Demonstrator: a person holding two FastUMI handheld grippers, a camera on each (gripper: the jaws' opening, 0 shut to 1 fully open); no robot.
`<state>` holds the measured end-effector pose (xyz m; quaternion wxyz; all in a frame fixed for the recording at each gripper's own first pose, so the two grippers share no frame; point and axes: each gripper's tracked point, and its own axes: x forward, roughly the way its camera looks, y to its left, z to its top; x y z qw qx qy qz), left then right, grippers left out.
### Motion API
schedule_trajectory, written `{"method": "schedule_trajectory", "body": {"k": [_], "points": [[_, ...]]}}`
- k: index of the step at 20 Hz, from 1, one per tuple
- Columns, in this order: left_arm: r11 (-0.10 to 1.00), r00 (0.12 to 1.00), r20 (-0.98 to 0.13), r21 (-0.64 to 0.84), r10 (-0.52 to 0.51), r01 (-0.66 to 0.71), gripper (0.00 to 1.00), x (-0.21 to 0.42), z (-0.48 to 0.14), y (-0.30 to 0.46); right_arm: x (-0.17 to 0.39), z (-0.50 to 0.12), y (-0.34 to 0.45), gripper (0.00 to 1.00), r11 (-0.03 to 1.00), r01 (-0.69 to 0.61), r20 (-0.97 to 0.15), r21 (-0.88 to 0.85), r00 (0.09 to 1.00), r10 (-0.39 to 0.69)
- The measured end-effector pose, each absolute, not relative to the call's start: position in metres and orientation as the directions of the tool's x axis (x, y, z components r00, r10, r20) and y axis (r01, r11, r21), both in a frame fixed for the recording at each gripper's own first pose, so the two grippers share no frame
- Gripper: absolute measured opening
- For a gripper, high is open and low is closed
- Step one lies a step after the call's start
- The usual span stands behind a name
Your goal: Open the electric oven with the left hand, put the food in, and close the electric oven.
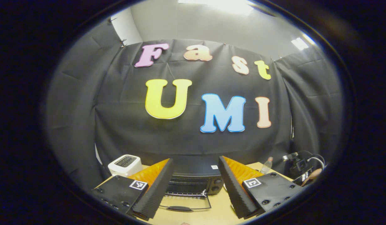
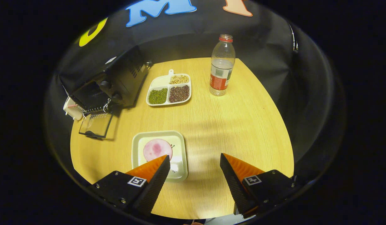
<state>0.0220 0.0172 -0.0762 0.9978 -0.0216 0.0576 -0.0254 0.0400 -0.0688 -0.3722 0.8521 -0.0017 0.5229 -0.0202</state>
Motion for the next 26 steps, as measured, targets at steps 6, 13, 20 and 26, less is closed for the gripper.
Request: {"method": "schedule_trajectory", "body": {"k": [6, 13, 20, 26], "points": [[0.995, 0.984, -0.154, 0.034, -0.086, 0.092, 1.0, -0.003, -0.087, -0.012, 0.05, -0.415, -0.065, 0.98, 0.998, -0.019, -0.928, -0.055, 0.369, -0.044], [0.999, 0.982, -0.183, 0.028, -0.04, 0.046, 0.92, -0.006, -0.097, -0.003, 0.042, -0.436, -0.058, 0.89, 0.996, -0.058, -0.96, -0.064, 0.275, -0.045], [1.0, 0.981, -0.192, 0.017, 0.005, -0.002, 1.0, -0.006, -0.104, 0.014, 0.047, -0.433, -0.049, 0.24, 0.998, -0.069, -0.973, -0.013, 0.232, 0.003], [0.998, 0.979, -0.198, 0.003, 0.058, -0.058, 1.0, -0.01, -0.101, 0.016, 0.041, -0.442, -0.047, 0.01, 0.956, 0.15, -0.954, 0.254, 0.203, 0.221]]}}
